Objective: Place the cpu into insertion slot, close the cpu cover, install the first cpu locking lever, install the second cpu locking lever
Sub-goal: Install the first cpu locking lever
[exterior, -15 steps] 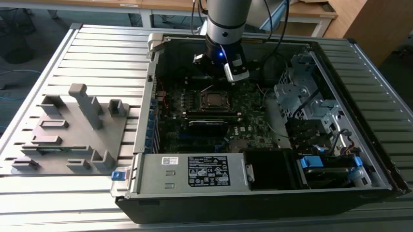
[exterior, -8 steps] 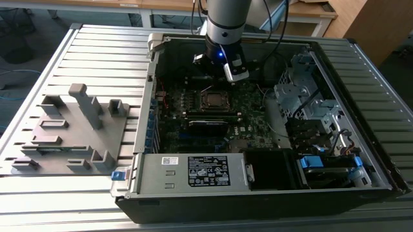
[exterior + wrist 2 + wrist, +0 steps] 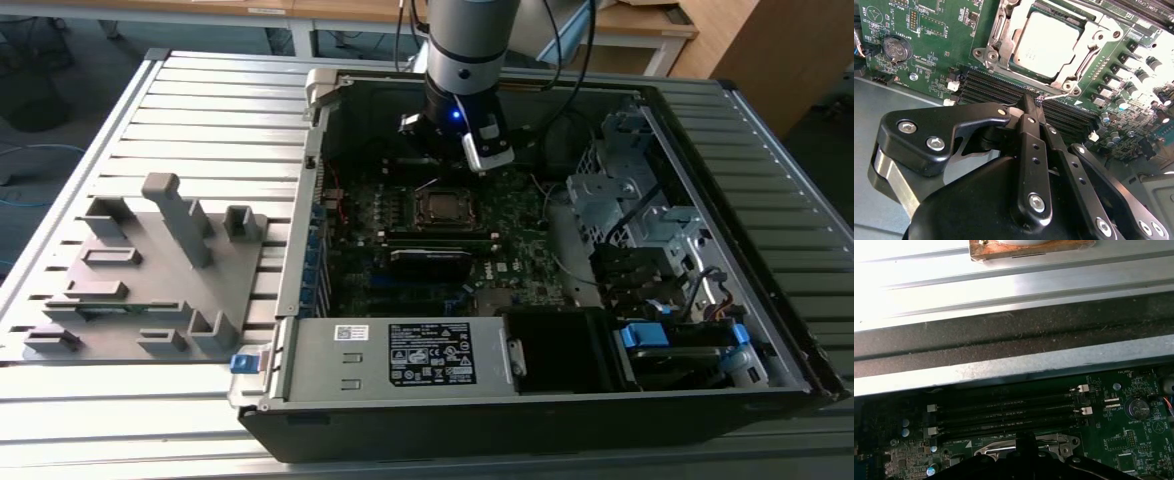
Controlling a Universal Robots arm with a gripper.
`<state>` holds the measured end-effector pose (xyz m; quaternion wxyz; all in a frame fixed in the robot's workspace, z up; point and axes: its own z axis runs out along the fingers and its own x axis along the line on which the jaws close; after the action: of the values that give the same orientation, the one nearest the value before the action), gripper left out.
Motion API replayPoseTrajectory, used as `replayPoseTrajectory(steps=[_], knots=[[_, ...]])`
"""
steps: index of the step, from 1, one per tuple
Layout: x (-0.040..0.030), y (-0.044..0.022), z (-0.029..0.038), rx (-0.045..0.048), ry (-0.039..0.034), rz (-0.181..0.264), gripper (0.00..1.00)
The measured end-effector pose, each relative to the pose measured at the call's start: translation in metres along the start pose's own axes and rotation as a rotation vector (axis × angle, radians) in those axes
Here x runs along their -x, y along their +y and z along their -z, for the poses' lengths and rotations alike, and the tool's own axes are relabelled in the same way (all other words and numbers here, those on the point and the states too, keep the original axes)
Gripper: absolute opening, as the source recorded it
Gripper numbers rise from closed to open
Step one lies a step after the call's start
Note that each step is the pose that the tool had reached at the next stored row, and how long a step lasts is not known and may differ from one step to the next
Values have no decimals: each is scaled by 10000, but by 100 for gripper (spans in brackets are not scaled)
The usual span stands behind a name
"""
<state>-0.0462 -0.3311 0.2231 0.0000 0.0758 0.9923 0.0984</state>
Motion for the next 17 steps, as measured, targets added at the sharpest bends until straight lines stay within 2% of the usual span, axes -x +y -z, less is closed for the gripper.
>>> replayPoseTrajectory(steps=[17], knots=[[0, -4, -21, -2, -6, 2, 10]])
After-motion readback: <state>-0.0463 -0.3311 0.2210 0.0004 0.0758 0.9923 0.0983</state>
